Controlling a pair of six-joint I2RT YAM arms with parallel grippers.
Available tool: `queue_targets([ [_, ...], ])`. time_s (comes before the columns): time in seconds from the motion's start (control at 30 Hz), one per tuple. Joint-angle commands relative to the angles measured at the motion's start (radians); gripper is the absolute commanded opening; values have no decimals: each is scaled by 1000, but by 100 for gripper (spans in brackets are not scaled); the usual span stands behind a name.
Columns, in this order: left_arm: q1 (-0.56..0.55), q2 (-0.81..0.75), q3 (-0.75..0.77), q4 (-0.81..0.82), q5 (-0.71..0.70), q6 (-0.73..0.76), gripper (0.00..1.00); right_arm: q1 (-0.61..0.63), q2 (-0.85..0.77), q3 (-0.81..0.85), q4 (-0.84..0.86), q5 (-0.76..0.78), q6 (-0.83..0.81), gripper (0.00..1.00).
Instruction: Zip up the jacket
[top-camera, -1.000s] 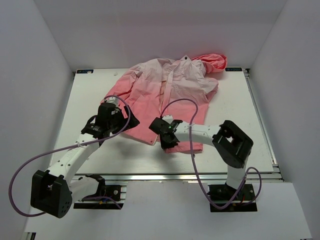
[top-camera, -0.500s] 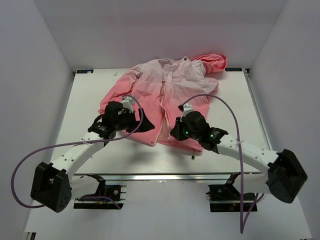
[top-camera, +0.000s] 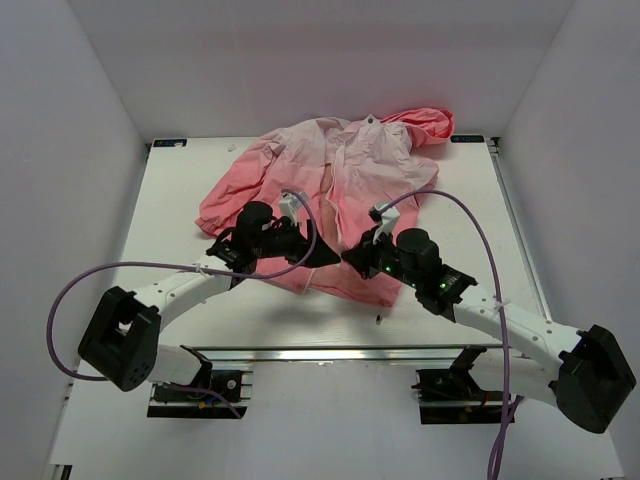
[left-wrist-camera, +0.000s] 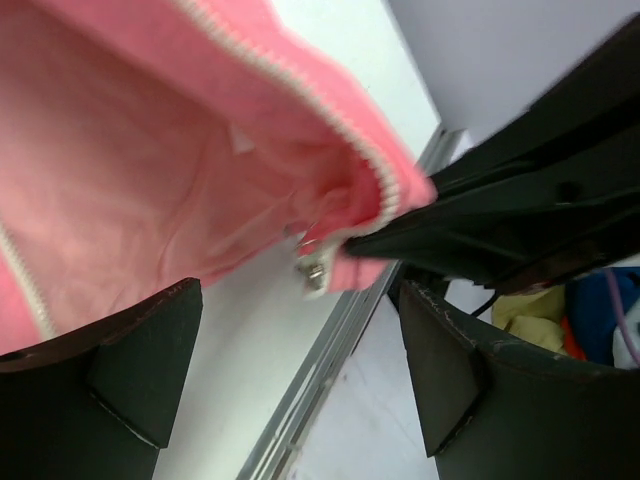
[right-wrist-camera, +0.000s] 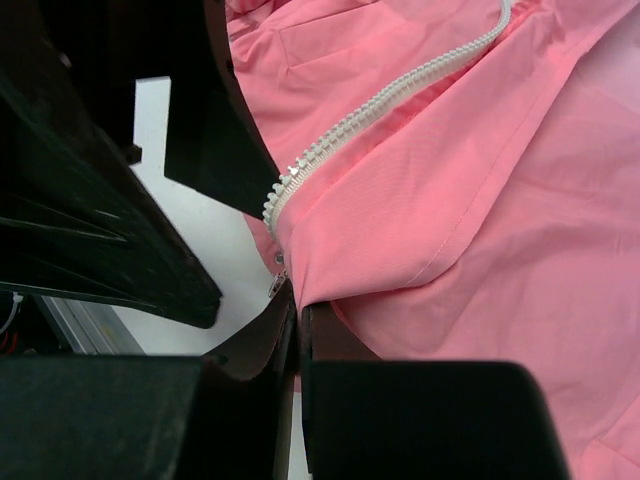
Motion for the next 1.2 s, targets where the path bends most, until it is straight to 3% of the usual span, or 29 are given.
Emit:
queue_targets([
  [0.0,-16,-21,-6,195,63,-25,89,-7,-32,-14,92,-33,-3,0],
  [0.23,-62,-16,-18,303,84,0,89,-13,-37,-13,113,-44,44,0],
  [0.57,-102,-14,8,245,37,49,91,-16,-97,-8,116,-55,60,0],
  [0.63,-102,-18,15,223,26,63,98,-16,-108,-10,110,-55,60,0],
  [0.7,-102,-25,12,200,3,72,98,-16,-117,-11,101,-44,64,0],
  [0.93,-116,-54,2,262,67,60,98,-16,-99,0,69,6,70,0],
  [1.07,-124,-113,12,96,-18,121,98,-20,-88,17,28,83,75,0],
  [1.17,-124,-169,58,-199,-283,136,98,-28,-95,18,-54,94,90,0],
])
